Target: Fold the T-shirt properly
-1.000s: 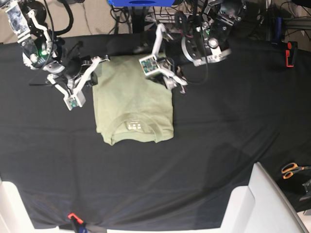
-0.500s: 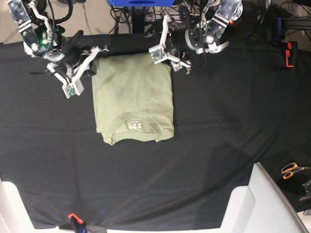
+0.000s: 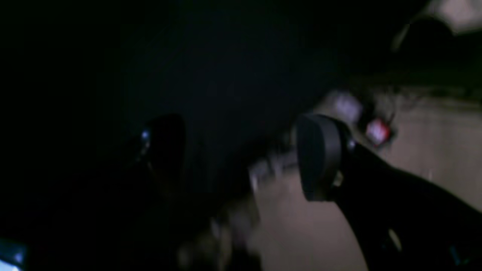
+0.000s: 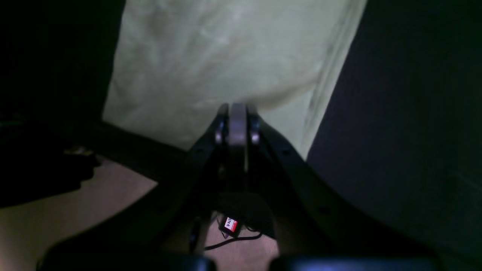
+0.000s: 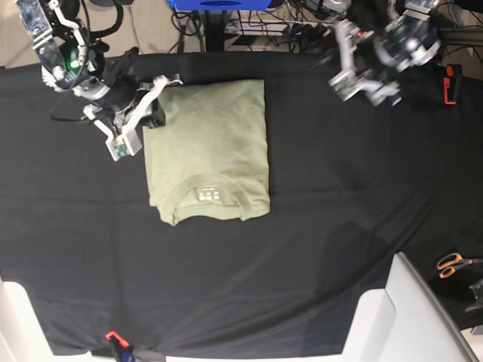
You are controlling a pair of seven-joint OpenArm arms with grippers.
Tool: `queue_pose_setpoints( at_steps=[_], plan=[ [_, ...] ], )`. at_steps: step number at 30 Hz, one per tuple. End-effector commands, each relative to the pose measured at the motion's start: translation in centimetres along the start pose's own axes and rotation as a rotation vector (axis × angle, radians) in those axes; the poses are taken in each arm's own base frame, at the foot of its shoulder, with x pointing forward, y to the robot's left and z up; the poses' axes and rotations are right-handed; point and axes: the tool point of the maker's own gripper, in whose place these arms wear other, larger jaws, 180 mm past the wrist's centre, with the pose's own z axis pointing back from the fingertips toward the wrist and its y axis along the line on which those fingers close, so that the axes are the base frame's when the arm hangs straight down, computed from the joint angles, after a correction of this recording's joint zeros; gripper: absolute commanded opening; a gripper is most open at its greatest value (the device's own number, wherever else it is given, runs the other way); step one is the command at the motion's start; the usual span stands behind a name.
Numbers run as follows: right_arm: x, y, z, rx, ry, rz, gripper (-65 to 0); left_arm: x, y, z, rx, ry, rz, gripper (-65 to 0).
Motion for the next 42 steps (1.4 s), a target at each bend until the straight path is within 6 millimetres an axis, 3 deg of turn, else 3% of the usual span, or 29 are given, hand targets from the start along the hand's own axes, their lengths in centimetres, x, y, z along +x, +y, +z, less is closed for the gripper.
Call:
queue_pose_setpoints(
  at_steps=[1, 6, 11, 13, 17, 20, 24, 27, 29, 31, 35, 38, 42],
  plan=[
    [1.0, 0.2, -0.3, 0.012, -0.025, 0.022, -64.1, 0.2, 0.8, 0.8, 0.019, -0.032, 0.015, -20.7],
    [-0.3, -0.6, -2.6, -0.004, -0.016, 0.000, -64.1, -2.5, 2.9, 2.5, 0.095, 0.018, 0.070, -20.7],
    [-3.8, -3.2, -4.6, -0.067, 0.066, -0.063, -64.1, -3.0, 2.5, 2.6, 0.090, 0.030, 0.076, -20.7],
    [-5.7, -4.6, -4.7, -0.104, 0.102, -0.102, -64.2, -3.0, 2.4, 2.6, 0.088, 0.031, 0.077, -20.7],
    [-7.5, -5.6, -3.8, -0.154, 0.102, -0.190, -64.2, -2.9, 2.4, 2.6, 0.086, 0.029, 0.075, -20.7],
    [-6.1, -5.1, -2.9, -0.143, 0.058, -0.182, -64.2, -2.9, 2.4, 2.5, 0.087, 0.027, 0.076, -20.7],
    [-2.8, -2.8, -0.6, -0.098, -0.071, -0.151, -64.2, -2.5, 1.7, 2.4, 0.078, 0.011, 0.090, -20.7],
    [-1.2, -2.3, 1.7, -0.093, -0.132, -0.132, -64.2, -3.6, 0.5, 2.6, 0.056, 0.034, 0.098, -20.7],
    [-1.4, -3.2, 3.5, -0.150, -0.130, -0.173, -64.2, -4.3, -0.3, 2.8, 0.041, 0.052, 0.104, -20.7],
    [-2.7, -4.6, 5.0, -0.236, -0.090, -0.236, -64.2, -5.4, -1.4, 3.2, 0.018, 0.079, 0.109, -20.7],
    [-9.1, -6.2, 8.5, -0.384, 0.085, -0.370, -64.2, -8.7, -4.6, 4.5, -0.047, 0.162, 0.125, -20.7],
    [-14.5, -4.2, 10.5, -0.385, 0.233, -0.426, -64.2, -12.2, -7.7, 6.0, -0.110, 0.282, 0.084, -20.7],
    [-20.5, -1.8, 11.3, -0.377, 0.391, -0.494, -63.8, -16.8, -15.5, 6.2, -0.316, 0.432, 0.023, -20.7]
  ],
)
